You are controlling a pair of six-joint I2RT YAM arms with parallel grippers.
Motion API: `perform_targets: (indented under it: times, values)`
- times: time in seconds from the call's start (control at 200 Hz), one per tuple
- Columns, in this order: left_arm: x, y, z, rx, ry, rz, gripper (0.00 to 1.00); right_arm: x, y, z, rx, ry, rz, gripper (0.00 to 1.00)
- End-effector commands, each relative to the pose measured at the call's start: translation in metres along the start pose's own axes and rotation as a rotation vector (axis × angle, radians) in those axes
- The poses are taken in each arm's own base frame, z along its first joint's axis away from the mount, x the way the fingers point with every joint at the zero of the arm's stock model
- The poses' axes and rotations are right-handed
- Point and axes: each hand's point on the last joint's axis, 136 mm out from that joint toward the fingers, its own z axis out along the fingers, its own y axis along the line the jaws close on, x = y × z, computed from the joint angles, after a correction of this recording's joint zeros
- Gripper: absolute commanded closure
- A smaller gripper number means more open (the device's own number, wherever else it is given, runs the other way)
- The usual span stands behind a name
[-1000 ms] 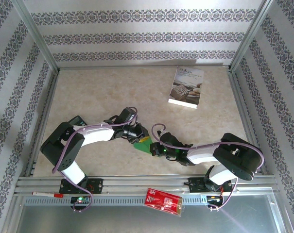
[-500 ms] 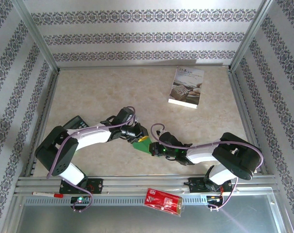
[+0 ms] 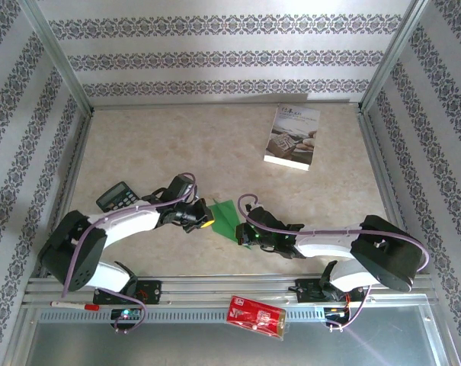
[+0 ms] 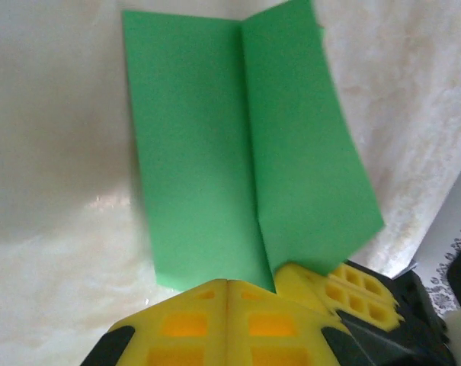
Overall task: Fold a paper plane with a square sheet of paper (pick it up from the middle)
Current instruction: Fourth fold the wing at the center of the table.
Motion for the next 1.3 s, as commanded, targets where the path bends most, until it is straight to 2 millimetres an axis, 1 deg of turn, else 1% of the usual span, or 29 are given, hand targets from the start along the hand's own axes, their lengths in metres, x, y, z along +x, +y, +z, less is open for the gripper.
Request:
perform_targets:
  times: [0.0, 0.065, 0.175, 0.425, 0.645, 0.809, 0.969, 1.039, 1.149, 1.294]
  values:
    - [-0.006, -0.007, 0.008, -0.006, 0.038, 0.063, 0.96, -0.008, 0.001, -0.004, 0.039, -0.037, 0.007, 1.00]
    - [-0.009, -0.011, 0.015, -0.002, 0.057, 0.086, 0.96, -0.008, 0.003, -0.003, 0.032, -0.032, 0.009, 1.00]
    - [-0.011, -0.013, 0.022, -0.013, 0.082, 0.111, 0.97, -0.007, 0.010, 0.000, 0.015, -0.014, -0.003, 1.00]
    - [-0.014, -0.003, 0.036, -0.060, 0.123, 0.127, 0.99, -0.005, 0.017, 0.007, 0.002, 0.012, -0.021, 1.00]
    - [-0.018, 0.001, 0.043, -0.079, 0.136, 0.152, 0.99, -0.002, 0.025, 0.014, -0.017, 0.045, -0.045, 0.99]
    - [-0.024, -0.002, 0.047, -0.083, 0.138, 0.176, 0.99, 0.001, 0.023, 0.021, -0.009, 0.063, -0.050, 0.99]
    - [-0.030, -0.004, 0.046, -0.085, 0.129, 0.191, 0.98, 0.003, 0.024, 0.027, -0.014, 0.075, -0.052, 1.00]
    - [-0.032, -0.004, 0.044, -0.091, 0.130, 0.198, 0.97, 0.005, 0.021, 0.030, -0.005, 0.078, -0.042, 1.00]
    - [-0.035, -0.002, 0.037, -0.111, 0.111, 0.209, 0.94, 0.004, 0.017, 0.029, 0.002, 0.062, -0.031, 1.00]
    - [-0.038, 0.001, 0.022, -0.121, 0.078, 0.206, 0.89, 0.002, 0.016, 0.026, -0.009, 0.042, -0.022, 1.00]
